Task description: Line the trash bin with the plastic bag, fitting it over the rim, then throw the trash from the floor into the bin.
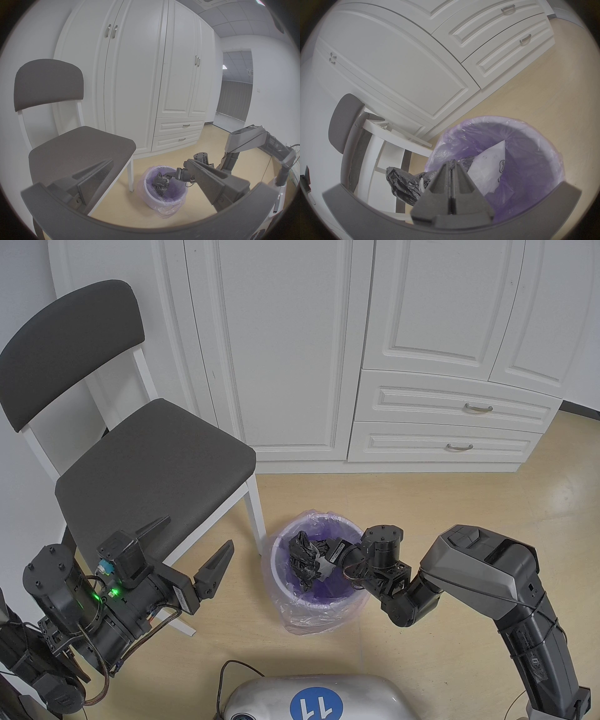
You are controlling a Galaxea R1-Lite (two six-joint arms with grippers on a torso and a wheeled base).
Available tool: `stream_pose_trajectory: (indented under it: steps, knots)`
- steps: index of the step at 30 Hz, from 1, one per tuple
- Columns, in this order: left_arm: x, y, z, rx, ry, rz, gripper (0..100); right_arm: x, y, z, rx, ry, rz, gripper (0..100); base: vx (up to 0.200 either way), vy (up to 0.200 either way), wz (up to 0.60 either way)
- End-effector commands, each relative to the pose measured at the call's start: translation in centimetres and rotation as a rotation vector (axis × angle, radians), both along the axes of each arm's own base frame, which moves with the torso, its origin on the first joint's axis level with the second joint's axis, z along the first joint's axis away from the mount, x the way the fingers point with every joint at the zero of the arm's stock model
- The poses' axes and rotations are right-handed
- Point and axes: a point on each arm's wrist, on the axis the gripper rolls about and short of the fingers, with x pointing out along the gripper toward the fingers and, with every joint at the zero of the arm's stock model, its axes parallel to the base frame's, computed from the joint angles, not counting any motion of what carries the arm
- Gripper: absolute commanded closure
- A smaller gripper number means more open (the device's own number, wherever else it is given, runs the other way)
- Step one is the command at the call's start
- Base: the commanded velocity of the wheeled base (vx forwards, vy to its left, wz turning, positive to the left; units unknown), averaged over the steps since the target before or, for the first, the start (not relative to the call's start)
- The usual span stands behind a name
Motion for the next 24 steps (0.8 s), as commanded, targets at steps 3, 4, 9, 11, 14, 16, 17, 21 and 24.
stream_pose_trajectory:
  steps: [3, 4, 9, 11, 14, 16, 17, 21, 24]
  knots:
    - [0.2, -0.1, -0.3, 0.007, 0.013, 0.002, 0, 0.3, 0.1, -0.4, -0.005, -0.004, -0.024, 100, 0.000, 0.000, 0.00]
    - [0.2, -0.1, -0.3, 0.007, 0.013, 0.002, 0, 0.3, 0.1, -0.4, -0.005, -0.004, -0.024, 100, 0.000, 0.000, 0.00]
    - [0.2, -0.1, -0.3, 0.007, 0.012, 0.002, 0, -0.1, 0.5, 1.2, 0.053, 0.009, -0.036, 100, 0.000, 0.000, 0.00]
    - [0.2, -0.1, -0.3, 0.006, 0.010, 0.002, 0, -0.5, 1.4, 2.1, 0.083, 0.049, -0.027, 100, 0.000, 0.000, 0.00]
    - [0.2, -0.1, -0.3, 0.007, 0.010, 0.002, 0, -0.6, 2.0, 2.3, 0.085, 0.077, -0.019, 100, 0.000, 0.000, 0.00]
    - [0.2, -0.1, -0.3, 0.007, 0.010, 0.002, 0, -0.7, 2.5, 2.3, 0.086, 0.078, -0.010, 100, 0.000, 0.000, 0.00]
    - [0.2, -0.1, -0.3, 0.007, 0.010, 0.002, 0, -0.7, 2.5, 2.3, 0.086, 0.077, -0.010, 100, 0.000, 0.000, 0.00]
    - [0.2, -0.1, -0.3, 0.008, 0.011, 0.000, 0, -0.8, 2.9, 2.1, 0.086, 0.079, -0.001, 100, 0.000, 0.000, 0.00]
    - [0.2, -0.1, -0.3, 0.009, 0.012, 0.000, 0, -0.7, 3.2, 1.9, 0.088, 0.077, 0.004, 100, 0.000, 0.000, 0.00]
